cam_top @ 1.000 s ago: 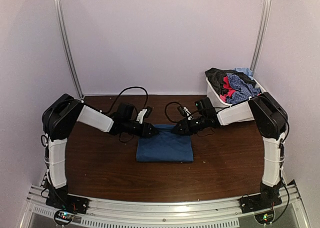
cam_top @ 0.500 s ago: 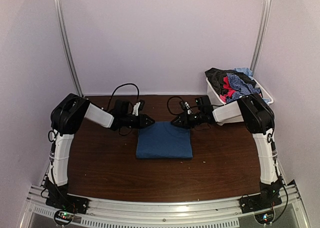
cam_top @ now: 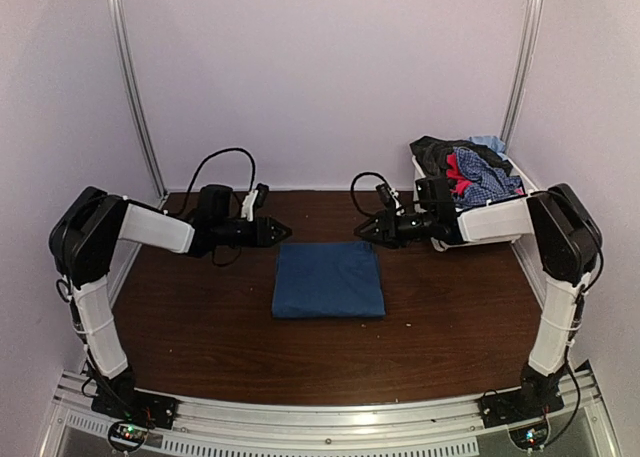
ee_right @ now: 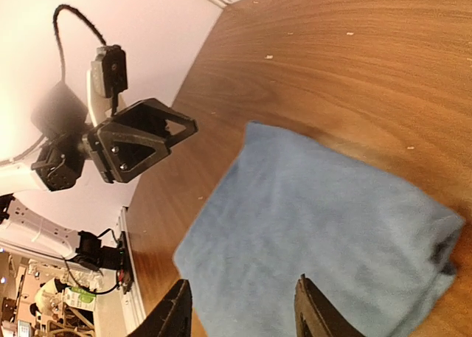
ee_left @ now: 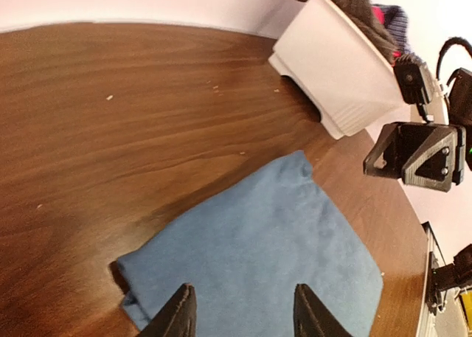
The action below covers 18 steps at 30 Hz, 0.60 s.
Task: Fold and stack the mixed laundry pile
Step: Smooth out the square-folded T-shirt at the center of the board.
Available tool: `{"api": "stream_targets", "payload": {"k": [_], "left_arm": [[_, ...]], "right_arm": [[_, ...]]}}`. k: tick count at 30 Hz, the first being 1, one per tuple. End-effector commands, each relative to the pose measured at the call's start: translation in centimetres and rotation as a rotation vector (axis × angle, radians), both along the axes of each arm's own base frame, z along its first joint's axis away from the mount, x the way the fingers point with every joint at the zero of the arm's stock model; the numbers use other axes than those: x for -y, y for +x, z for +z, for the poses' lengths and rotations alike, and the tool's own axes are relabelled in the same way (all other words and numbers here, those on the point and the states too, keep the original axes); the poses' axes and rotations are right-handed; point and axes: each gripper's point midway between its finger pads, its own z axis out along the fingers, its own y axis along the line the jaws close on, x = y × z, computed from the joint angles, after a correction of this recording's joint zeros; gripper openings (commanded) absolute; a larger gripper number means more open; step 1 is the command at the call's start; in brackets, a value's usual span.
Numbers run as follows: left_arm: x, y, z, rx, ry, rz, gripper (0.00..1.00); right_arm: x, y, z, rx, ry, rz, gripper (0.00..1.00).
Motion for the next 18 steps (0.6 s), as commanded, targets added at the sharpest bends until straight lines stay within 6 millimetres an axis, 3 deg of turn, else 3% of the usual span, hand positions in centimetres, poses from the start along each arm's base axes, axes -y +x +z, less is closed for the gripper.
{"api": "stream_targets", "payload": {"k": [1,4,7,11,14,16,18], "left_arm": [[4.1,-5.4,2.5,0.056,-0.014,-0.156,0.46],[6.8,-9.9,1.6,0.009,-0.021,-0.242,0.47],[7.9,-12.8,-0.4,-0.045,-0.058,-0.272,0.47],[6.6,-14.2,-5.1,-0.148,-0.076,-0.23,0.46],[4.9,-14.9,-7.8,-0.209,-0.069,-0.188,0.45],[3.4,-15.3,-8.3,-0.221,-0.089,-0.16,0.45],[2.3,-15.4,-7.5,-0.188,-0.087,-0.143,0.45]], "right_arm": [[-4.0,-6.7,1.8,-0.05,0.114,0.123,0.48],[-6.1,-11.0,1.3,-0.106,0.151,0.179,0.49],[-6.8,-13.6,-1.2,-0.165,0.14,0.208,0.5],[-5.1,-14.4,-6.4,-0.254,0.098,0.185,0.49],[-2.7,-14.5,-9.8,-0.328,0.084,0.133,0.47],[-1.2,-14.6,-10.6,-0.351,0.089,0.104,0.46],[-0.6,-15.2,-9.8,-0.348,0.093,0.104,0.46]]}}
